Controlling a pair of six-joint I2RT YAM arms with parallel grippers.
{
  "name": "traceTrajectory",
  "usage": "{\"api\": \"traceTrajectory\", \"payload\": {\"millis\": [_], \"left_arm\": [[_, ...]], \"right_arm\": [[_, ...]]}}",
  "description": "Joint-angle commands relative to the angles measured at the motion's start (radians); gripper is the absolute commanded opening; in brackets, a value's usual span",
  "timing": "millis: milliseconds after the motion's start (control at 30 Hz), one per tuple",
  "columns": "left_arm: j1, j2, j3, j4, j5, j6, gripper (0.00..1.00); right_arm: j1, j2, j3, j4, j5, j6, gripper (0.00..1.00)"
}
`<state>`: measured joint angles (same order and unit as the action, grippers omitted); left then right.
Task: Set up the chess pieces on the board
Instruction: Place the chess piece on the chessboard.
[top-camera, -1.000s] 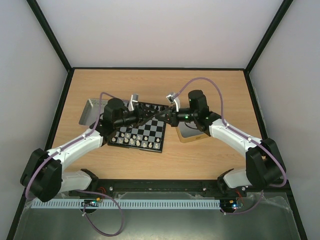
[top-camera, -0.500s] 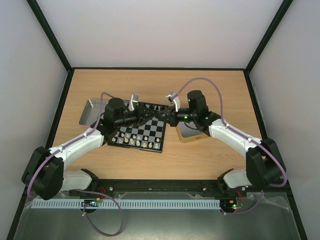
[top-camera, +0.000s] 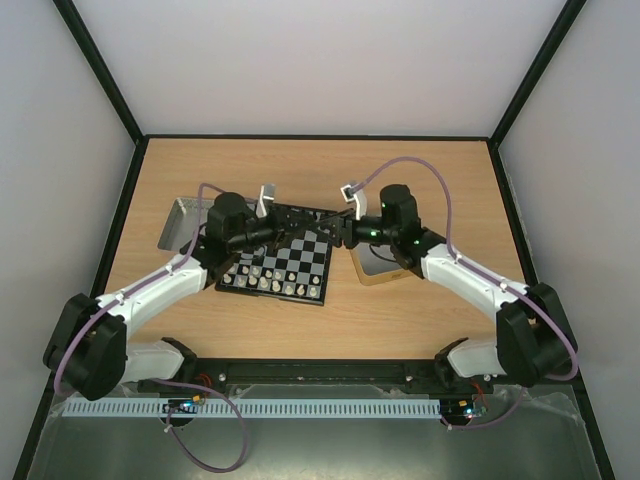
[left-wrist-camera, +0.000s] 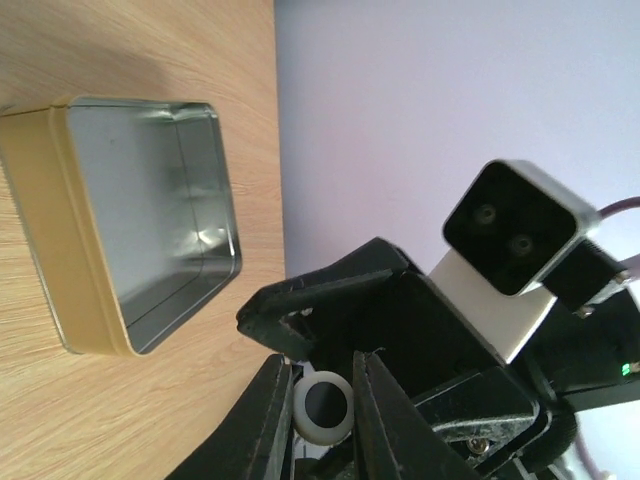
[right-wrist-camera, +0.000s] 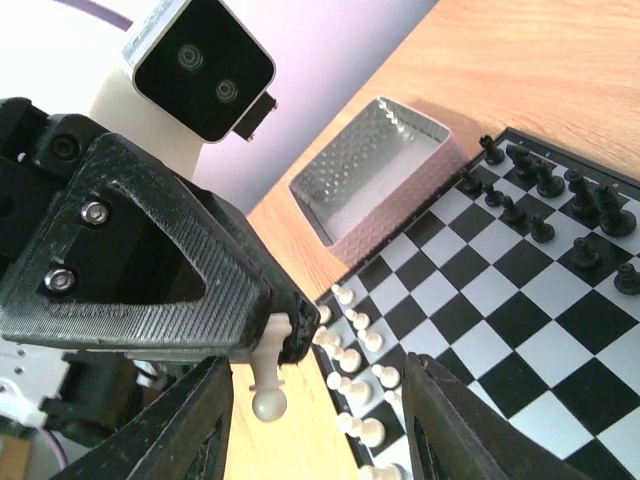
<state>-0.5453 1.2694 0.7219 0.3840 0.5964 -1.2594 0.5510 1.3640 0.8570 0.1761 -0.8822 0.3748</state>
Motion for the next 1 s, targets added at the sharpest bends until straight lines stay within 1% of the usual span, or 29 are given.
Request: {"api": "traceTrajectory", "payload": {"millis": [0, 67, 133, 200, 267, 467, 533, 567, 667, 767, 833, 967], "left_arm": [[0.005, -0.017, 0.045, 0.007, 0.001, -0.09, 0.07], [0.007, -0.017, 0.062, 0.017, 0.0, -0.132, 0.08], [0.008, -0.015, 0.081, 0.027, 0.001, -0.165, 0.08], [0.009, -0.011, 0.099, 0.031, -0.005, -0.191, 0.08], [0.009, -0.006, 0.104, 0.048, -0.008, -0.213, 0.08], [0.009, 0.008, 0.097, 0.096, -0.012, -0.255, 0.08], [0.009, 0.009, 0.089, 0.119, -0.018, -0.272, 0.08], [0.009, 0.01, 0.088, 0.128, -0.019, -0.277, 0.08], [0.01, 0.011, 0.091, 0.144, -0.021, -0.283, 0.08], [0.01, 0.008, 0.089, 0.144, -0.021, -0.28, 0.08], [0.01, 0.005, 0.085, 0.144, -0.023, -0.281, 0.08], [0.012, 0.011, 0.082, 0.155, -0.022, -0.283, 0.08]], "right_arm": [[0.001, -0.085, -0.106, 0.401, 0.055, 0.364, 0.48], [0.001, -0.082, -0.169, 0.588, 0.07, 0.529, 0.48], [0.005, -0.07, -0.213, 0.726, 0.101, 0.657, 0.48], [0.012, -0.054, -0.242, 0.832, 0.129, 0.755, 0.46], [0.021, -0.035, -0.241, 0.896, 0.134, 0.818, 0.4], [0.032, -0.026, -0.251, 0.939, 0.152, 0.874, 0.29], [0.033, -0.026, -0.253, 0.938, 0.151, 0.878, 0.27], [0.035, -0.025, -0.258, 0.933, 0.153, 0.876, 0.28], [0.036, -0.035, -0.274, 0.897, 0.179, 0.855, 0.4], [0.036, -0.06, -0.288, 0.83, 0.234, 0.817, 0.43], [0.036, -0.067, -0.293, 0.809, 0.253, 0.802, 0.44], [0.039, -0.041, -0.277, 0.828, 0.205, 0.808, 0.32]]}}
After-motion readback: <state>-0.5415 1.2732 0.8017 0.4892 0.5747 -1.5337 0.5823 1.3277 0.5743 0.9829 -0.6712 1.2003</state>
